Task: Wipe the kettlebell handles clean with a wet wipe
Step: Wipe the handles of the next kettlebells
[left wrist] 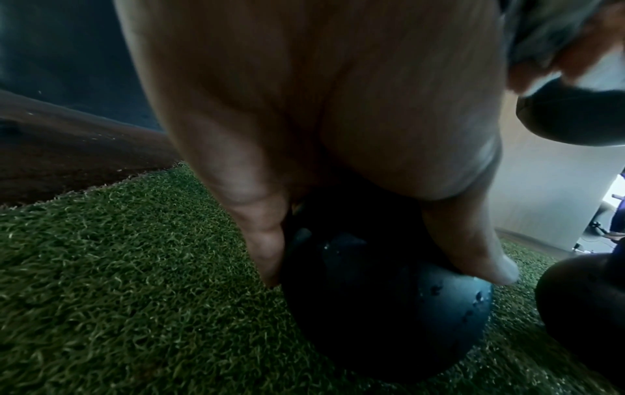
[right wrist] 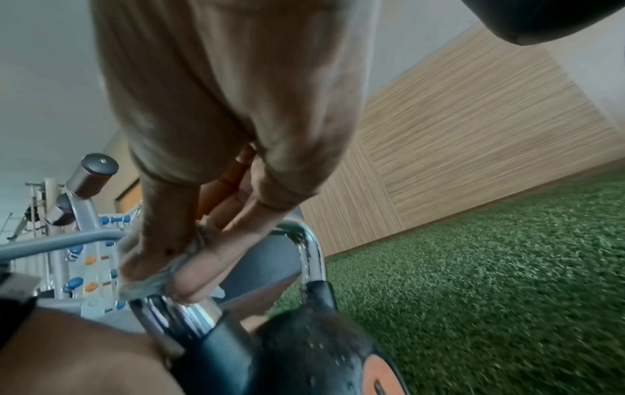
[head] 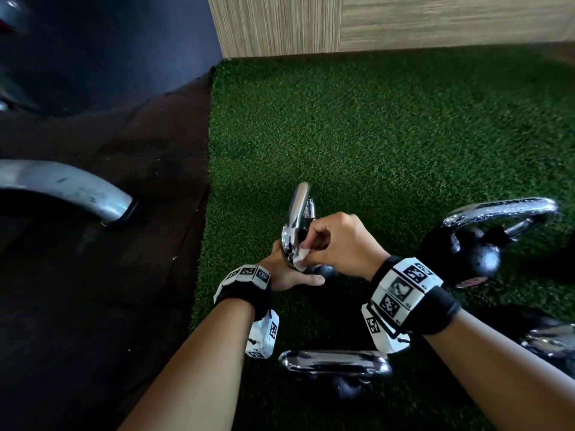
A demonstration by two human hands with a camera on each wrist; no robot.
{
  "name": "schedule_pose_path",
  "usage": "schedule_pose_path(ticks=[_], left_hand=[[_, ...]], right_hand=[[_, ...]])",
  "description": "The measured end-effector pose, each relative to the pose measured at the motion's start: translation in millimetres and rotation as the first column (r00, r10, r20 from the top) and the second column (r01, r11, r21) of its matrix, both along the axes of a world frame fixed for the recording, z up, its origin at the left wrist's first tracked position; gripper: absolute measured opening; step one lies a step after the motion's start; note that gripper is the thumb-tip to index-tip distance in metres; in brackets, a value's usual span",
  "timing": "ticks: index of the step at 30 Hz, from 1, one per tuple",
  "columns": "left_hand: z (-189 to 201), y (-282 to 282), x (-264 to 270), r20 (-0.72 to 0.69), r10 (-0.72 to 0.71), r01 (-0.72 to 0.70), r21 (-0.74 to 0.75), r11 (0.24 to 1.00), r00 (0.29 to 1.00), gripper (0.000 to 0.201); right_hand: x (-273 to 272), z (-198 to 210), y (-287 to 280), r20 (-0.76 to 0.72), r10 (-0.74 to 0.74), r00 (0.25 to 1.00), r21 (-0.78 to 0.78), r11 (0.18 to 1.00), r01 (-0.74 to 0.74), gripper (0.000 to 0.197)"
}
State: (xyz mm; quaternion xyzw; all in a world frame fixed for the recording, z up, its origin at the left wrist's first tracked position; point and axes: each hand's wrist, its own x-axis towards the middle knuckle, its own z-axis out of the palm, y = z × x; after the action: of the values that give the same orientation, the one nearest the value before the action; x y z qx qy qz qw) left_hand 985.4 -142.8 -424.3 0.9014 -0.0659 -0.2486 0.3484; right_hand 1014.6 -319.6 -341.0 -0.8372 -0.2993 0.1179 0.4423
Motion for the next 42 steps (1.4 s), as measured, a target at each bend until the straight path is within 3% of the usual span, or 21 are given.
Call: schedule_pose_path(ticks=[3,9,13,15,17,19,23,26,30,33,35,38,40,42], left_hand=[[1.4,0.5,-1.3,0.038,-0.054,0.053,0.023,0.998,0.998,0.062],[2.7,-2.1,-7.2,0.062,0.023,-0.018,-0.083,0.996,0.998,0.058],[0.0,-5.2,-5.5,0.044,-0.009,0.004,0.105,0.994,0.999,0.075],[-0.7,-5.2,-6.0,0.021,0.034,-0.035,0.046,0.998,0.999,0.088],[-2.2,-4.8,-7.0,0.017,0.028,-0.028,0.015,0.999,0.999,0.088],[-5.6,-4.0,-9.9,0.042,-0.015,0.011,0.101,0.995,0.999,0.083],[-9.9,-6.8,-17.3,0.065,0.034,-0.046,0.193,0.98,0.997,0.096],[-6.5,-10.1,-19.0,0.057,0.067,-0.077,0.198,0.977,0.996,0.095],[-4.2,-13.9,-19.6,0.117,-0.085,0.045,0.31,0.95,0.989,0.091],[-4.6,-15.2,-19.3,0.161,-0.137,0.08,0.319,0.944,0.977,0.074],[-8.3,-15.1,-19.0,0.166,-0.067,0.024,0.245,0.969,0.984,0.076],[-13.7,-12.9,-16.3,0.112,0.093,-0.102,0.077,0.992,0.989,0.096],[-17.2,-11.9,-14.7,0.106,0.107,-0.116,0.088,0.989,0.989,0.106],[-17.6,-12.6,-15.7,0.131,0.098,-0.112,0.104,0.988,0.986,0.111]], right_hand=[[-2.6,-10.9,1.3,0.005,-0.012,1.0,-0.059,0.998,0.013,0.019],[3.2,-23.4,-3.7,-0.024,0.011,1.0,-0.067,0.998,-0.012,0.024],[14.4,-25.4,-9.6,-0.027,0.143,0.989,-0.134,0.98,-0.146,0.022],[15.8,-25.2,-9.7,-0.028,0.186,0.982,-0.19,0.964,-0.188,0.015],[16.1,-22.2,-9.6,-0.062,0.213,0.975,-0.21,0.952,-0.222,0.018],[16.4,-17.2,-8.8,-0.161,0.263,0.951,-0.168,0.943,-0.289,0.027],[18.6,-11.9,-6.8,-0.28,0.355,0.892,-0.131,0.906,-0.401,0.017],[21.6,-14.7,-6.2,-0.303,0.394,0.868,-0.124,0.887,-0.446,0.021],[23.3,-27.0,-10.7,-0.46,0.379,0.803,0.048,0.914,-0.403,0.028],[22.9,-37.7,-11.5,-0.522,0.408,0.749,0.211,0.913,-0.351,0.024],[24.2,-41.8,-11.7,-0.583,0.439,0.683,0.327,0.897,-0.297,0.025],[28.5,-47.0,-9.6,-0.7,0.417,0.579,0.464,0.883,-0.076,0.026],[30.4,-51.2,-9.5,-0.738,0.424,0.526,0.505,0.863,0.014,0.023],[29.4,-54.3,-9.7,-0.743,0.449,0.497,0.513,0.858,-0.01,0.024]])
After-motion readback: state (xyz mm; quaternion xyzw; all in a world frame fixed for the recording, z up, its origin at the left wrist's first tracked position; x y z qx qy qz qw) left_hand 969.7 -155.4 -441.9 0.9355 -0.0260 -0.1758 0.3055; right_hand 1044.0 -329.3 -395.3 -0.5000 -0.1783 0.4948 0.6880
